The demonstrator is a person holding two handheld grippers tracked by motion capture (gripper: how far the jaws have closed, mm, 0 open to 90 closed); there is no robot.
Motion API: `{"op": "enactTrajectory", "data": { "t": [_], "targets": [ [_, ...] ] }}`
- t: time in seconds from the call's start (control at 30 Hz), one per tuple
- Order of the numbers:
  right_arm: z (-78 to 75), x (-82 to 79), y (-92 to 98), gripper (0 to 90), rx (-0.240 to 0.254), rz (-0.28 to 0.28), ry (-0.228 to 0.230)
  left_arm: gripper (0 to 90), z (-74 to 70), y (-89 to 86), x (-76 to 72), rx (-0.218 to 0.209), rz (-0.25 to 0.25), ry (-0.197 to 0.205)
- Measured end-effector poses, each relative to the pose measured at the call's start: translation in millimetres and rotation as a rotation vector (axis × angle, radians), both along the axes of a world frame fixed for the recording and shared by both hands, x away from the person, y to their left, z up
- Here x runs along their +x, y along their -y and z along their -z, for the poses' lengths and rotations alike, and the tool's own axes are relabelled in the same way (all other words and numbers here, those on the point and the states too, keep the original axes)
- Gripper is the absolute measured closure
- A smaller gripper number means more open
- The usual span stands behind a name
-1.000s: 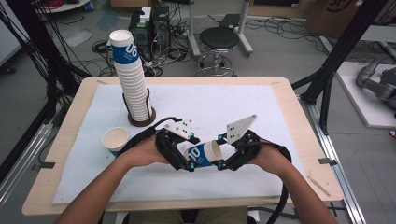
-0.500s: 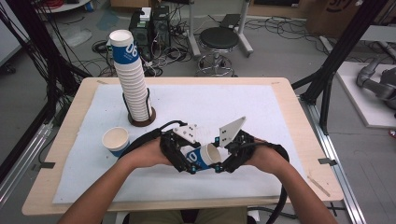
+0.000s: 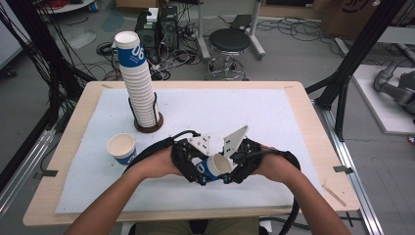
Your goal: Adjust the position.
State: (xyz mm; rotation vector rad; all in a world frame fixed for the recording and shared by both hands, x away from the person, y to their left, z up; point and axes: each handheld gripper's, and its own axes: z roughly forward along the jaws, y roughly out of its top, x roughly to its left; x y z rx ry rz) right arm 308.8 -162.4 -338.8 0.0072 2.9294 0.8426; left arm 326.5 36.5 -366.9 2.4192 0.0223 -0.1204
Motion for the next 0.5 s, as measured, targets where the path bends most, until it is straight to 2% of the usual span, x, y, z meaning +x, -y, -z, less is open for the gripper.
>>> {"op": "enactTrajectory", "data": {
  "t": [0.13, 0.27, 0.37, 0.5],
  "targets": [
    [-0.1, 0.1, 0.5, 31.4, -0.004, 0.004, -0.008, 31.4, 2.5, -0.6, -0.2, -0.017, 0.002, 0.000],
    [-1.1, 1.0, 2.0, 27.5, 0.016, 0.012, -0.023, 30.5, 4.7, -3.6, -1.1, -0.069, -0.009, -0.005],
    [-2.4, 2.5, 5.8, 22.1, 0.094, 0.039, -0.048, 29.1, 6.2, -7.7, -1.3, -0.133, -0.027, -0.009],
    [-7.0, 5.1, 15.3, 20.8, 0.228, 0.064, -0.078, 28.4, 10.9, -12.7, -1.5, -0.181, -0.047, -0.015]
  ]
}}
